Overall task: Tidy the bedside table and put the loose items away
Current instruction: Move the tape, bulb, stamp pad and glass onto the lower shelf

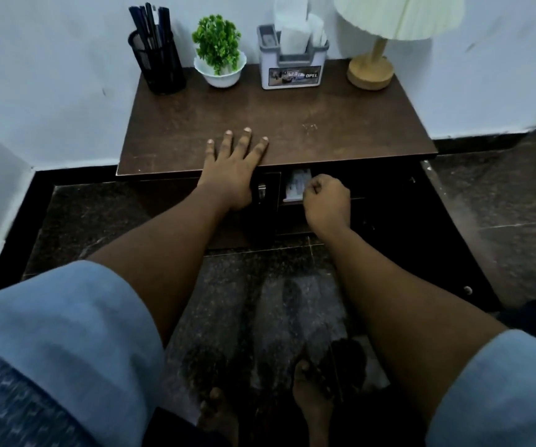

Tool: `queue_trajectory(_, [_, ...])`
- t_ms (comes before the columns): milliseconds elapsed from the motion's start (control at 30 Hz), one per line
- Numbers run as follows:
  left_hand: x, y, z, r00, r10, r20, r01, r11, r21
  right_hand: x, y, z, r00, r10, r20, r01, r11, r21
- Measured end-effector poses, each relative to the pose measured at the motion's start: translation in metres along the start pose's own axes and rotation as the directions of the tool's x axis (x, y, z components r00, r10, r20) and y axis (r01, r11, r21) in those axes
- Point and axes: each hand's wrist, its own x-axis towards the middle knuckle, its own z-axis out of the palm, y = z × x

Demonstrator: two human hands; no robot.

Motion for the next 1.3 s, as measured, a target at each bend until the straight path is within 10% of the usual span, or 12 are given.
queue_trajectory(433, [0.016, 0.110, -0.012, 0.979, 0.148, 0.138, -0.135, 0.986, -0.097, 0.026, 0.064, -0.160, 0.960, 0.105, -0.261, -0.198, 0.912, -0.360])
queue_trajectory(900, [0.018, 0.246, -0.013, 0.949, 0.295, 0.112, -0.246, 0.913, -0.327, 0.058, 0.100, -0.190, 0.948, 0.316, 0.044, -0.297, 0.924, -0.241])
queue_trajectory(1300, [0.017, 0.189, -0.014, 0.973, 0.121, 0.194, -0.085, 0.979, -0.184, 0.061, 0.071, -0.168, 0.691, 0.460, 0.558, -0.455, 0.876, -0.159])
